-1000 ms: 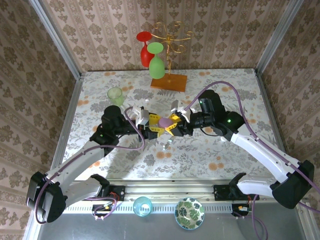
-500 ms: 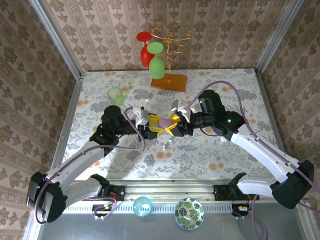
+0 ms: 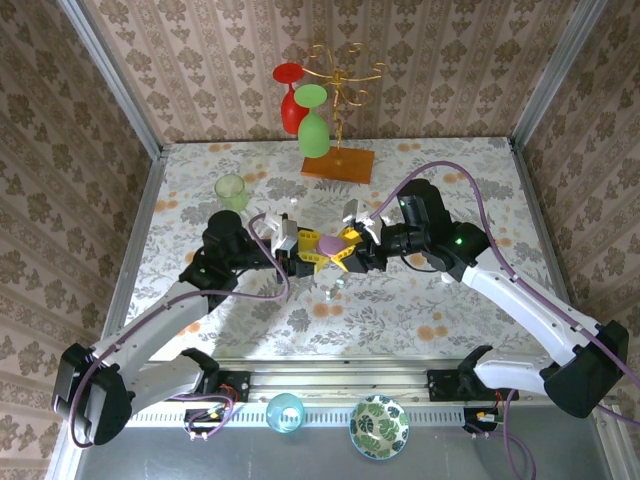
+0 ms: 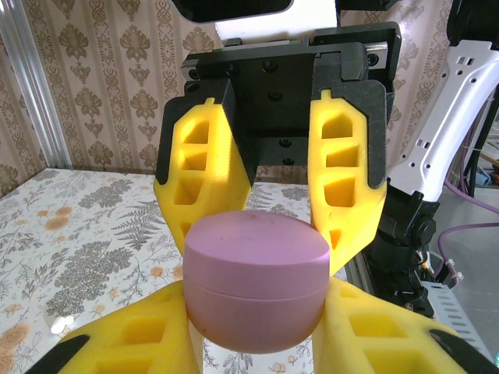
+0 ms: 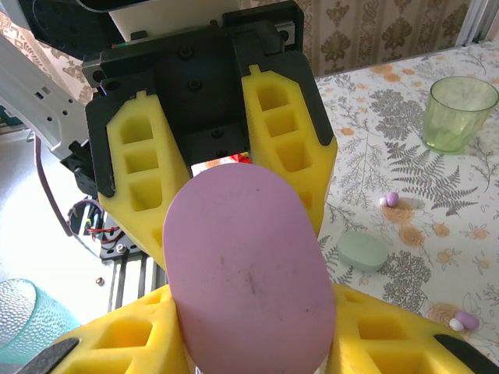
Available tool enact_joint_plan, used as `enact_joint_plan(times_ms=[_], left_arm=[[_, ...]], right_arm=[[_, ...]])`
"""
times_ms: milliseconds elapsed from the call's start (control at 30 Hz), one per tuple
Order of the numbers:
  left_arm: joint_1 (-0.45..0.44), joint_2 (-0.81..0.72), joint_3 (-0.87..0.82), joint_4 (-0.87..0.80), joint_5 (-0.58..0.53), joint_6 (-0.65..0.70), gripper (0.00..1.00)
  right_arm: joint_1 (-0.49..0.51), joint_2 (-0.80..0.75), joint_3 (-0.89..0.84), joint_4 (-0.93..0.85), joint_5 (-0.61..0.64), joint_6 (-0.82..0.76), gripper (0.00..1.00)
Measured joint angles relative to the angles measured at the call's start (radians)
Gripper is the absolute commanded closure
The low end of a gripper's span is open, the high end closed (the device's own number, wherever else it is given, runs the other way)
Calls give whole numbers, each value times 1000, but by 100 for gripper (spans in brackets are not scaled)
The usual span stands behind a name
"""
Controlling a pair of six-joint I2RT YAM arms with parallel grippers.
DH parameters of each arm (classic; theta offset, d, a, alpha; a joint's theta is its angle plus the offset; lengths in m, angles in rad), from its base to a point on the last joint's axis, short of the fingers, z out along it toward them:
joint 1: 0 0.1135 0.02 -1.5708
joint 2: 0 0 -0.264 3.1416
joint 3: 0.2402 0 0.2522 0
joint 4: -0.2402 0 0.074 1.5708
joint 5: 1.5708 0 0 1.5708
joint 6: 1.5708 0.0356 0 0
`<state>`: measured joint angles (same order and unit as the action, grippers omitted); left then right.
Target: Insert the wireless bluetooth earbuds into the charging case
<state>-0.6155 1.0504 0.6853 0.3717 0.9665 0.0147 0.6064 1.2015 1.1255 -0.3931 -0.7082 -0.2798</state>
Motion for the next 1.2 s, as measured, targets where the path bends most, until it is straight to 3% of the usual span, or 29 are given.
enact_joint_plan(times_ms=[167,1200], left_arm=[[0,0,0,2,0,0,81],[8,0,-6,26,-2,4,82]], right_arm=[[0,0,0,1,1,3,51],[-40,-57,-9,89,46,97,42]])
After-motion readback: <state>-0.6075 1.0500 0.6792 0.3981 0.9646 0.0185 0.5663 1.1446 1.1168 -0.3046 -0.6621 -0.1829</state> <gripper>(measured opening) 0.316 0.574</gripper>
